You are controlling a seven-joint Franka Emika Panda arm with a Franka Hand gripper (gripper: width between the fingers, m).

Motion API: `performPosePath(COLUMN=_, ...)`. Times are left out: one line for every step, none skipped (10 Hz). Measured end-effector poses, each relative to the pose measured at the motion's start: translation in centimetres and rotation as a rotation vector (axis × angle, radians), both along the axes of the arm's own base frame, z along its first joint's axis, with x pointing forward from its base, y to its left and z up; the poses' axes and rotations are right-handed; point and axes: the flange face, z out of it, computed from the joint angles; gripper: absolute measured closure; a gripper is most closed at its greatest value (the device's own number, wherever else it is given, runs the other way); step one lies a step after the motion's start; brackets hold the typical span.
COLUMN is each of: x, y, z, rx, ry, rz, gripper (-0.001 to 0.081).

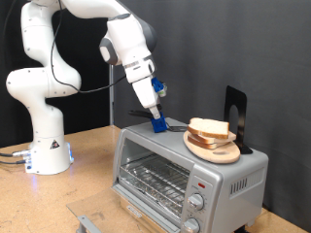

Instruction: Make a piece of toast with the oven

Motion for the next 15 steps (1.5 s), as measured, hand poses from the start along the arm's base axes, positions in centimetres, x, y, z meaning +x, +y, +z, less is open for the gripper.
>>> performPosePath(x=0.0, y=0.0, z=-0.2, rx=-0.004, ry=0.0, rz=0.015, gripper=-0.0001)
performPosePath(x=0.1, y=0.0, z=-0.3, rx=-0.007, ry=0.0, rz=0.024, gripper=-0.0001)
performPosePath(x=0.1, y=0.0, z=-0.3, rx=-0.008, ry=0.0, rz=0.029, gripper=-0.0001)
performPosePath(x=0.1, y=0.0, z=-0.4, rx=-0.009, ry=0.002, rz=0.03, gripper=-0.0001)
performPosePath(x=0.1, y=-0.1, z=-0.6, rx=-0.009, ry=0.006, rz=0.029, gripper=-0.0001)
performPosePath(x=0.1, y=-0.1, z=-0.8, rx=-0.01, ry=0.013, rz=0.025, gripper=-0.0001)
performPosePath(x=0.1, y=-0.1, z=-1.2, rx=-0.01, ry=0.025, rz=0.018, gripper=-0.0001)
performPosePath(x=0.2, y=-0.1, z=-1.6, rx=-0.009, ry=0.038, rz=0.009, gripper=-0.0001)
performPosePath(x=0.3, y=-0.1, z=-2.0, rx=-0.008, ry=0.044, rz=-0.001, gripper=-0.0001)
performPosePath(x=0.4, y=0.0, z=-2.3, rx=-0.006, ry=0.048, rz=-0.008, gripper=-0.0001)
performPosePath(x=0.5, y=0.1, z=-2.5, rx=-0.004, ry=0.053, rz=-0.011, gripper=-0.0001)
performPosePath(x=0.6, y=0.2, z=-2.6, rx=-0.002, ry=0.056, rz=-0.01, gripper=-0.0001)
performPosePath(x=0.7, y=0.3, z=-2.8, rx=0.001, ry=0.061, rz=-0.01, gripper=-0.0001)
performPosePath(x=0.8, y=0.4, z=-2.9, rx=0.002, ry=0.063, rz=-0.008, gripper=-0.0001)
performPosePath(x=0.7, y=0.5, z=-2.9, rx=0.005, ry=0.064, rz=-0.007, gripper=-0.0001)
